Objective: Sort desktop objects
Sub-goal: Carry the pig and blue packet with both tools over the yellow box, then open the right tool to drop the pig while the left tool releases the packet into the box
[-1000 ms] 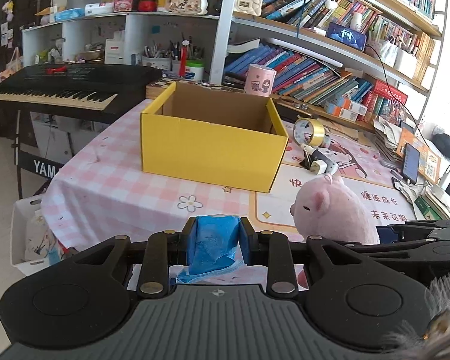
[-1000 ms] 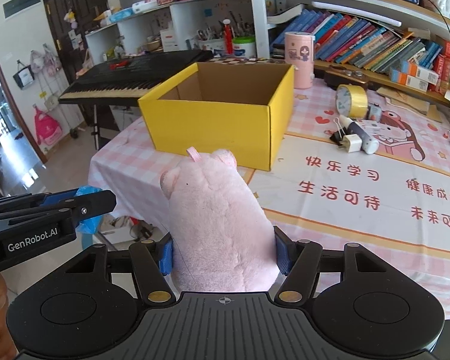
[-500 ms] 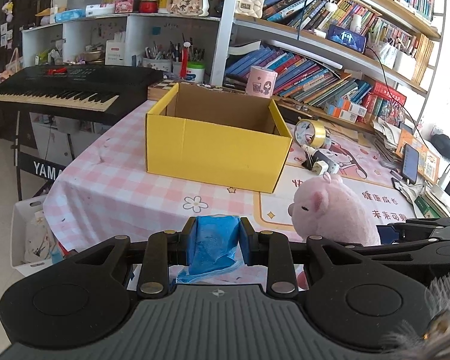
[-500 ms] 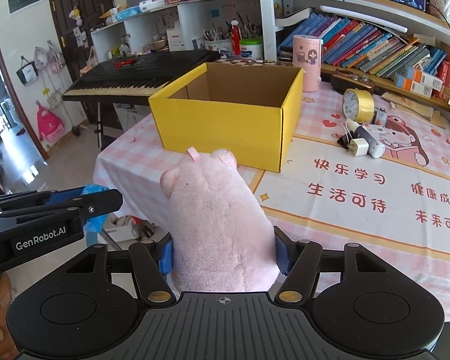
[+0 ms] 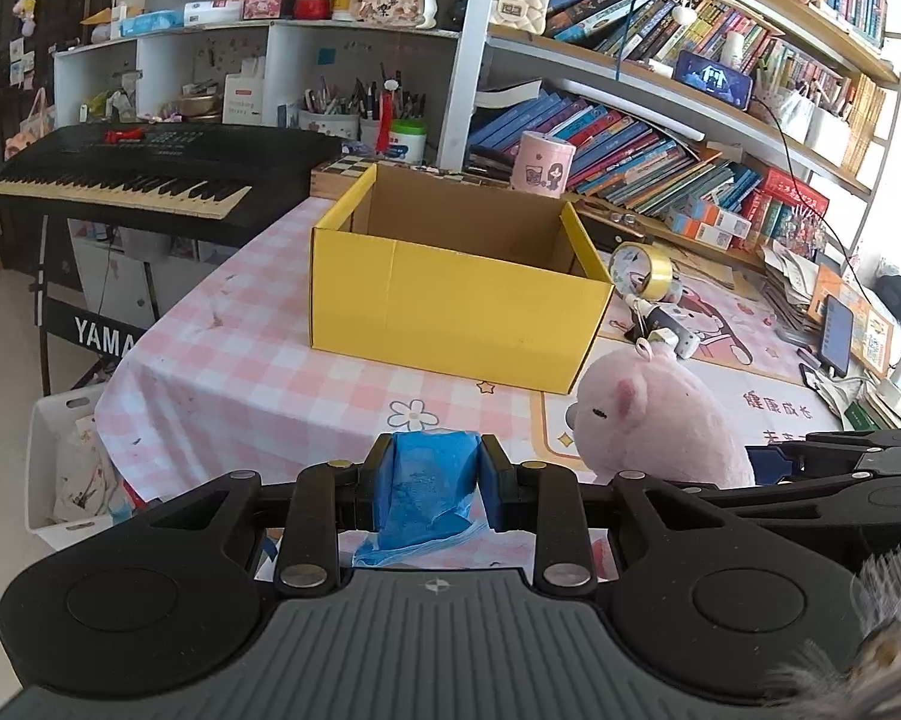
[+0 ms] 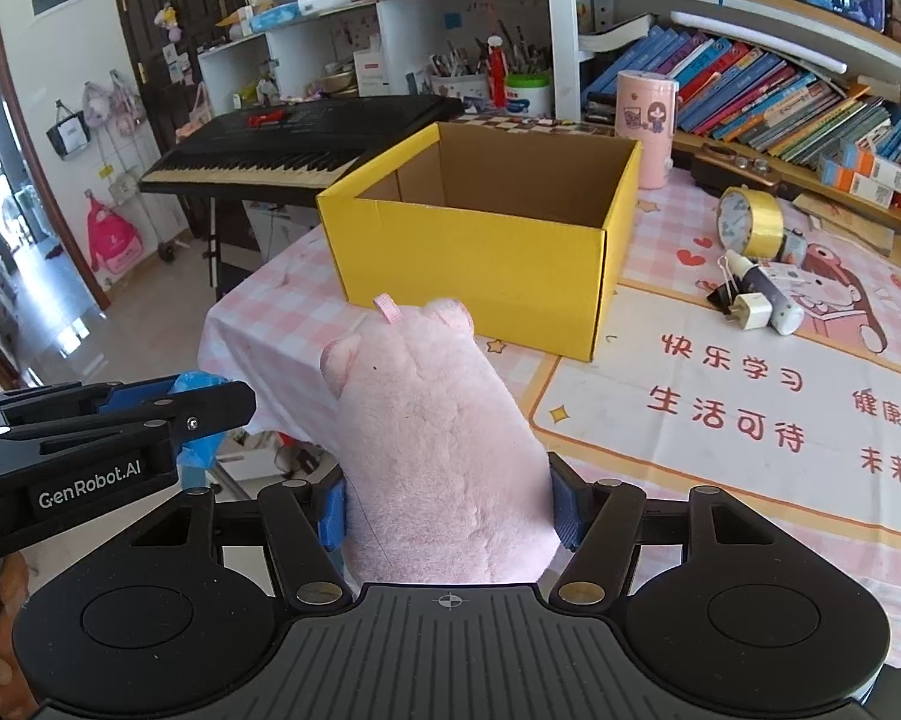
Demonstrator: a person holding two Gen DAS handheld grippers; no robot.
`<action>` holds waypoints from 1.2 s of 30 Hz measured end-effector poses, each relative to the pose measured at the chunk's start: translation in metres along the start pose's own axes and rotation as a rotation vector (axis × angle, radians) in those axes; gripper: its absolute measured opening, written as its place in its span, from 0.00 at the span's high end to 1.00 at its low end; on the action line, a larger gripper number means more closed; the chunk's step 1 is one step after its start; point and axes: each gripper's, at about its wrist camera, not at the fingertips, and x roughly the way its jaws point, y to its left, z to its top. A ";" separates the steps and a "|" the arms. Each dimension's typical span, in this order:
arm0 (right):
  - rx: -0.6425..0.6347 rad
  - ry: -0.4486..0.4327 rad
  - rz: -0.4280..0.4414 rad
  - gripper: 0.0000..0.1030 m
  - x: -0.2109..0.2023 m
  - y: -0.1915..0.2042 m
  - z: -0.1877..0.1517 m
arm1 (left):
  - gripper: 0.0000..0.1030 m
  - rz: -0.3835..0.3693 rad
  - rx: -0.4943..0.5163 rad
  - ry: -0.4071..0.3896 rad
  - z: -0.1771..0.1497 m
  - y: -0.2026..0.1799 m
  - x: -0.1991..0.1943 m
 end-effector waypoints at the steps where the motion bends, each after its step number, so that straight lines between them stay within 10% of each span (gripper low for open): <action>1: 0.001 0.002 0.002 0.39 0.002 -0.001 0.001 | 0.74 0.000 -0.003 0.001 0.001 0.000 0.002; 27: -0.057 -0.197 0.071 0.38 0.052 -0.067 0.150 | 0.74 0.001 0.038 -0.146 0.134 -0.023 0.093; 36: -0.276 -0.088 0.021 0.37 0.139 -0.067 0.193 | 0.74 0.090 0.064 -0.071 0.176 -0.017 0.182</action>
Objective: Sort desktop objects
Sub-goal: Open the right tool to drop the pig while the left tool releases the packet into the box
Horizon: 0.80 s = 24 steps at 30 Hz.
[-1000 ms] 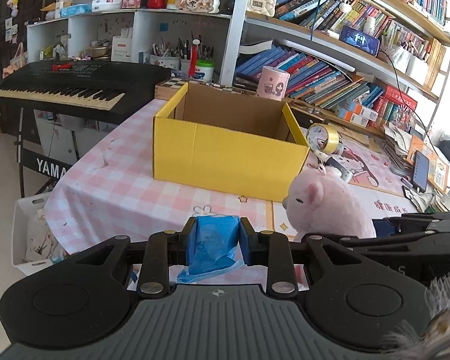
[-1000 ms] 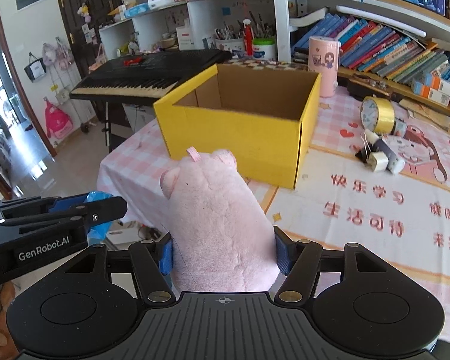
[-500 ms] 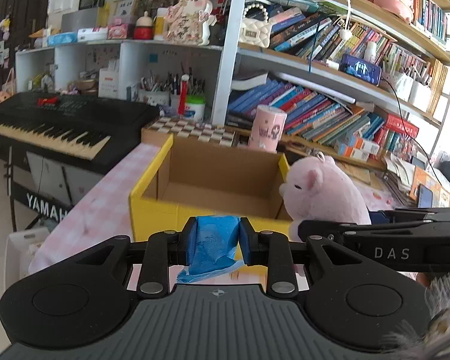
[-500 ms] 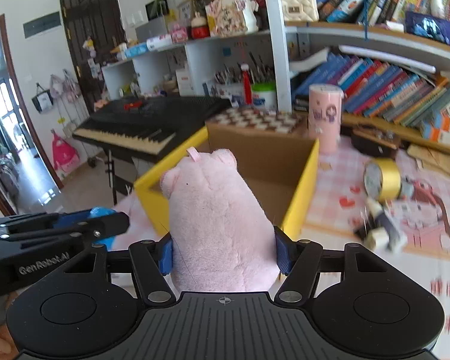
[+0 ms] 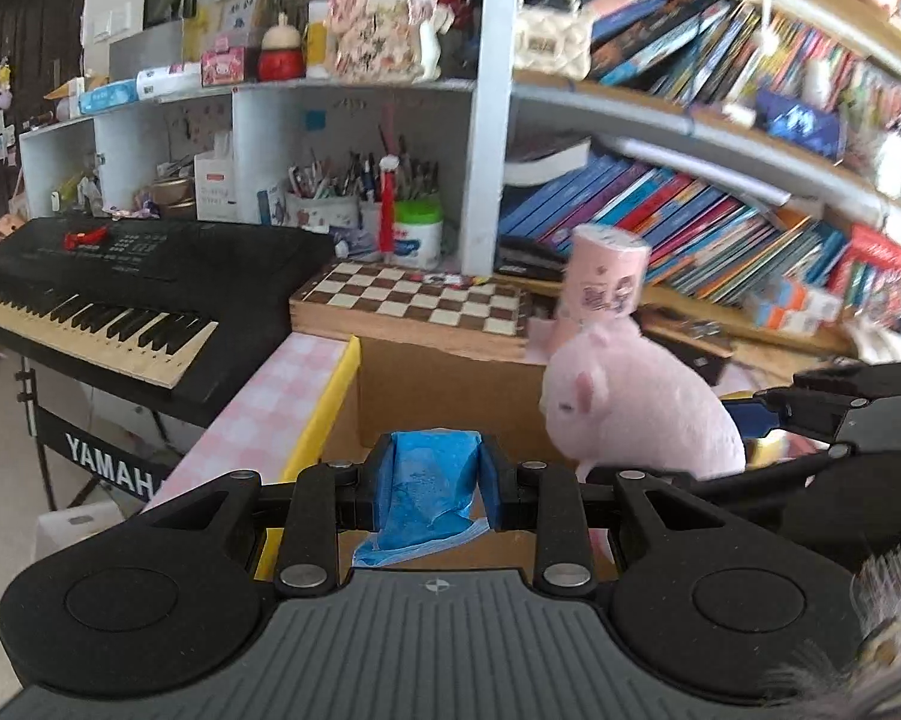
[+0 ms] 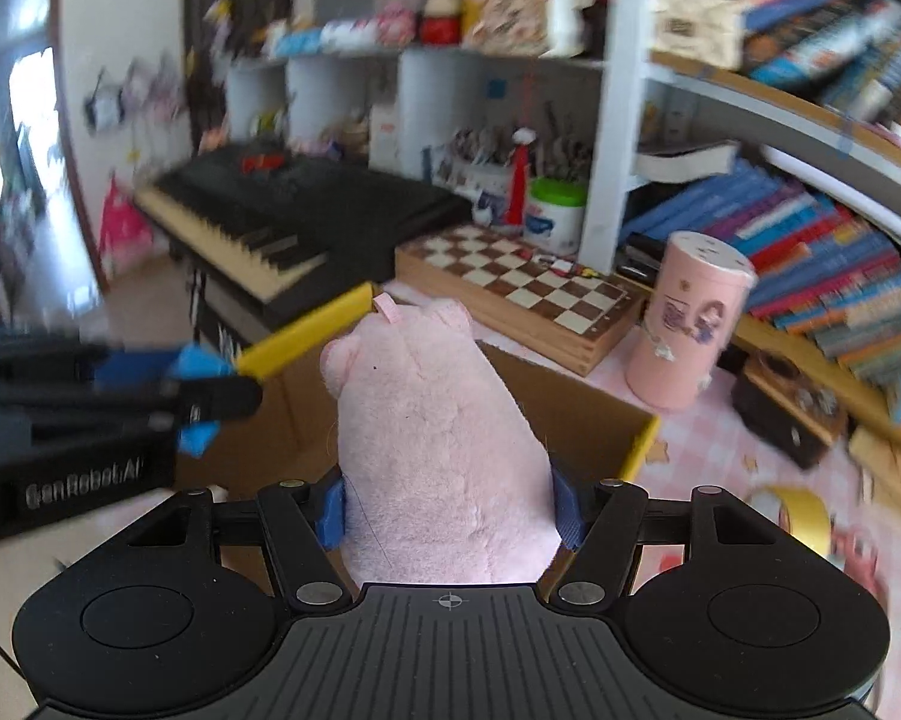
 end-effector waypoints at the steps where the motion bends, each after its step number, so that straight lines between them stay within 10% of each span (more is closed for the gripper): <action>1: -0.033 0.020 0.000 0.37 0.011 0.001 0.004 | 0.74 0.008 0.005 0.013 0.004 0.001 0.011; 13: -0.358 0.291 0.065 0.38 0.111 0.019 0.001 | 0.74 0.058 0.080 0.266 0.002 -0.005 0.113; 24: -0.441 0.379 0.070 0.35 0.124 0.026 -0.006 | 0.73 0.088 0.088 0.307 -0.009 -0.007 0.124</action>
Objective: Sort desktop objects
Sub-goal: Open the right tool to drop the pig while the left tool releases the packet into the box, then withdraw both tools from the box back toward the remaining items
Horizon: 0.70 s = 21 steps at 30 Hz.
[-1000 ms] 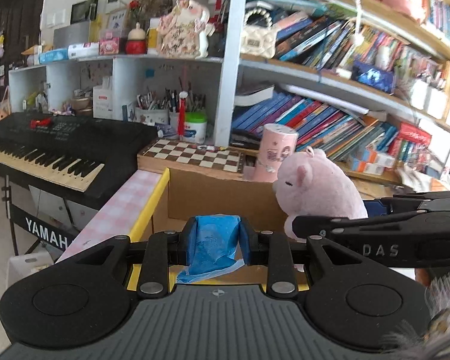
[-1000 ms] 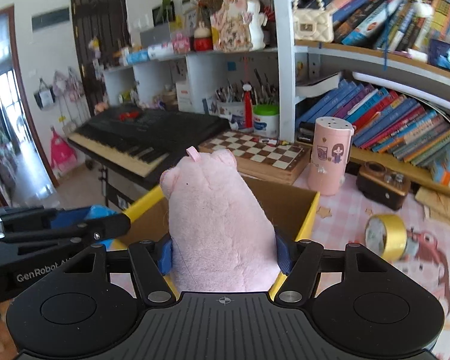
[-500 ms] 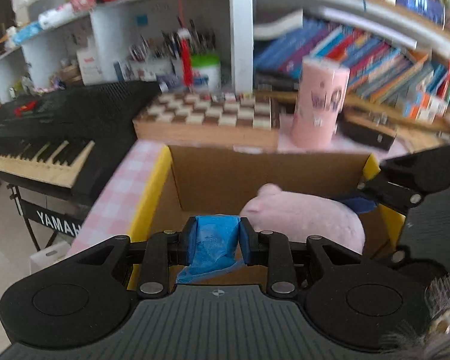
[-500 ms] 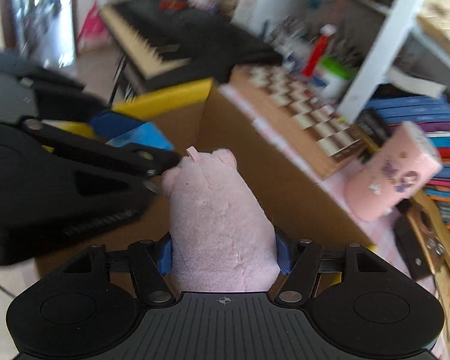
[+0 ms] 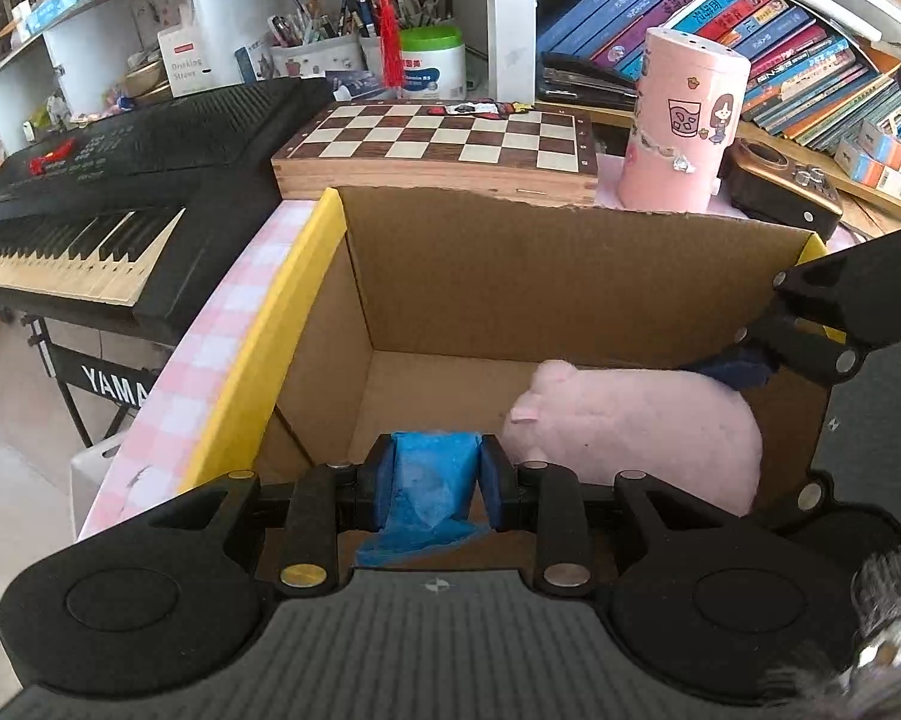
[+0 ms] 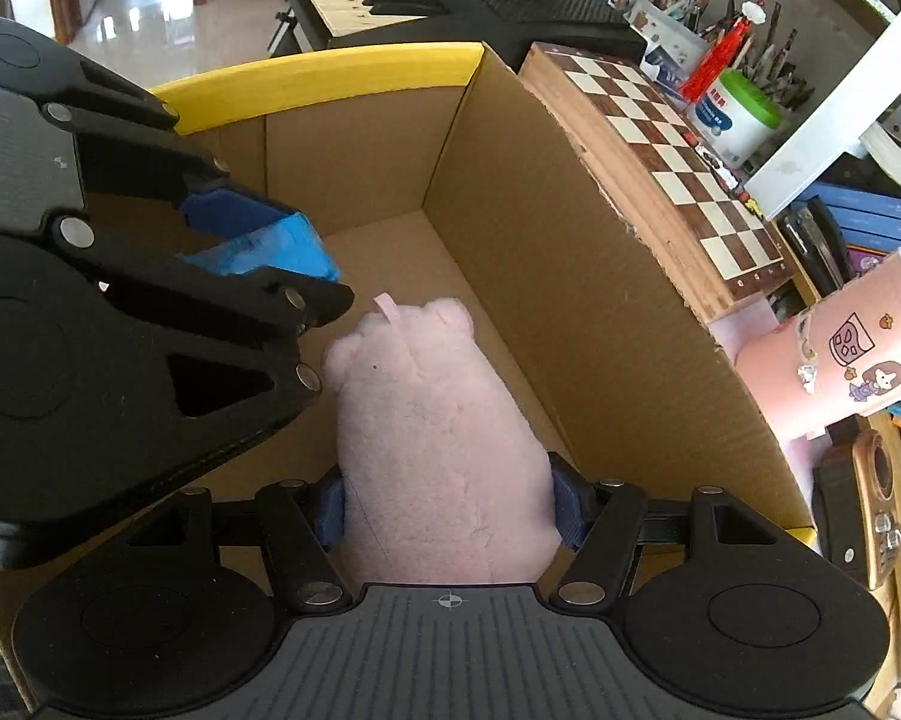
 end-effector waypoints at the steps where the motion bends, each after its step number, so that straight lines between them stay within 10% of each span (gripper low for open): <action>1: 0.003 -0.004 0.001 0.33 -0.001 0.000 0.000 | 0.73 0.000 0.004 -0.001 0.000 0.000 -0.001; 8: 0.088 -0.098 -0.007 0.32 -0.023 -0.014 -0.006 | 0.35 -0.007 0.001 -0.131 -0.004 0.001 -0.033; 21: 0.342 -0.457 -0.125 0.30 -0.160 -0.025 -0.054 | 0.17 -0.040 -0.075 -0.448 -0.037 0.020 -0.168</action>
